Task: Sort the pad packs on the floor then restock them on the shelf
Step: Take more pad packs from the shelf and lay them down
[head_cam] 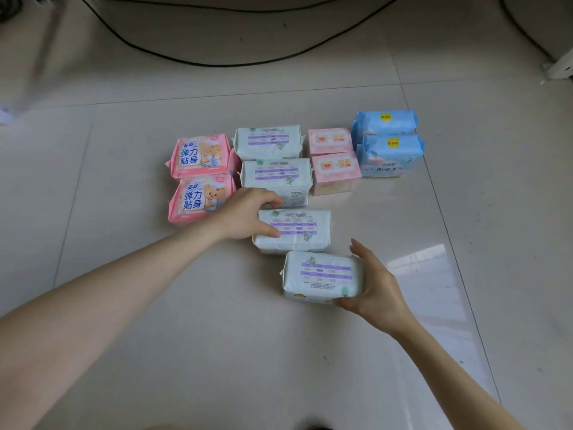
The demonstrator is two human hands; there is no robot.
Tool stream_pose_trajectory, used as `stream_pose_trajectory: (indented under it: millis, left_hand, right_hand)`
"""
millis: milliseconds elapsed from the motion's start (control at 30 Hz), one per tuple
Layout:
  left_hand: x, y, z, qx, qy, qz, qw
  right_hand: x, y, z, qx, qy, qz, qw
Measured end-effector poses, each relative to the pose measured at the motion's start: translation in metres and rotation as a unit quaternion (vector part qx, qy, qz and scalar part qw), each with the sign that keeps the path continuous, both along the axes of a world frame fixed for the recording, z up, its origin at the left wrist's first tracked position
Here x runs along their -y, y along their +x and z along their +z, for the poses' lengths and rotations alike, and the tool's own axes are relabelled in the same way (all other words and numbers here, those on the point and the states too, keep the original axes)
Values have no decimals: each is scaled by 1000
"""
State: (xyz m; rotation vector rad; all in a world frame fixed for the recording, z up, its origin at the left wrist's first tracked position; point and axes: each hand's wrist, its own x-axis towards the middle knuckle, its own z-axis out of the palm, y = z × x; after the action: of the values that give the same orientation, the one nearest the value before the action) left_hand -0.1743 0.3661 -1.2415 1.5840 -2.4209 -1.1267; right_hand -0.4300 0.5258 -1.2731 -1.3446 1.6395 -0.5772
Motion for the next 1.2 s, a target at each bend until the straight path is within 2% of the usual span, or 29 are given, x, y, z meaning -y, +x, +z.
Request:
stream_pose_trajectory:
  millis: [133, 300, 700, 1200]
  left_hand:
    - [7, 3, 4, 65, -94, -45, 992]
    - [12, 12, 6, 81, -152, -15, 985]
    - [17, 29, 2, 104, -157, -11, 982]
    - [14, 30, 2, 112, -148, -14, 983]
  right_hand:
    - [11, 13, -3, 21, -3, 7, 1000]
    - [24, 32, -4, 44, -18, 16, 999]
    - [37, 51, -4, 88, -38, 35, 995]
    - [32, 55, -9, 77, -30, 19, 996]
